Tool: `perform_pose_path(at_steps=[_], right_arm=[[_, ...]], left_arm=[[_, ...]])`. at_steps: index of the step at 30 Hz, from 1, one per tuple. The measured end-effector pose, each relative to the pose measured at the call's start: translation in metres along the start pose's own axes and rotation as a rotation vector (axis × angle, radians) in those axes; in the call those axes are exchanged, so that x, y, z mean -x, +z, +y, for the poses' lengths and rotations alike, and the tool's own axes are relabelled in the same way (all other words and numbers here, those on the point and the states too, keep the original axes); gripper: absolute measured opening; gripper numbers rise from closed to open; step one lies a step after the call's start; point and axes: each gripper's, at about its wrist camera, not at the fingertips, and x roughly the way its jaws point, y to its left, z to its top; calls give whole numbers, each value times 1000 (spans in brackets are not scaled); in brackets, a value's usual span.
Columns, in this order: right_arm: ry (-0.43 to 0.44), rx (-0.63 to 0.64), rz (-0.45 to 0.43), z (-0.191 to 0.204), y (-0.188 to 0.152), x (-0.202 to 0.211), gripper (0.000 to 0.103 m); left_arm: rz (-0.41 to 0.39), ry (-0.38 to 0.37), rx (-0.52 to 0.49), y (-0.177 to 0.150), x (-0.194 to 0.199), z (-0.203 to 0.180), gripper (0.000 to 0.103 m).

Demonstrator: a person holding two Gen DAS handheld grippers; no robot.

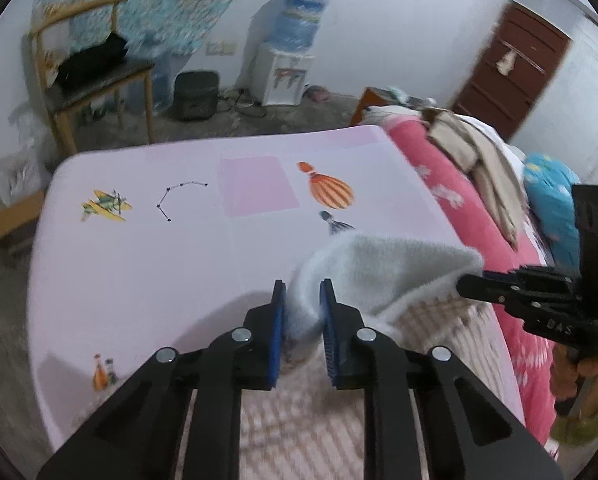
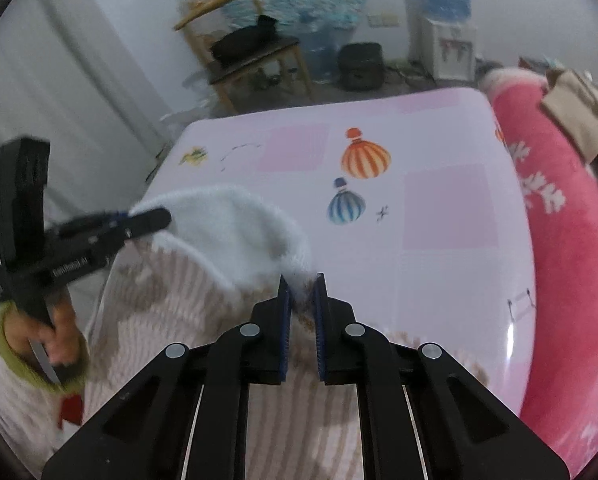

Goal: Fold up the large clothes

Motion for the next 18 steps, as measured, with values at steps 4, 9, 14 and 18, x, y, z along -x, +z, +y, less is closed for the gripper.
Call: perform_pose_path(at_steps=[4,9,14,18], right_arm=[[7,67,-7,15,-35,16,9],[-40,147,20,27,-85,22,16],[10,158,-70,33,-99,56,29],[102,137,-162,46,-76,76,30]], left_arm=[[-29,6,-105,-32,35,-17,13],[-7,48,-245,-95,54,-35,14],[22,113,-299,-137,46,-38,14],[2,117,-277,-150,44,-36,14]])
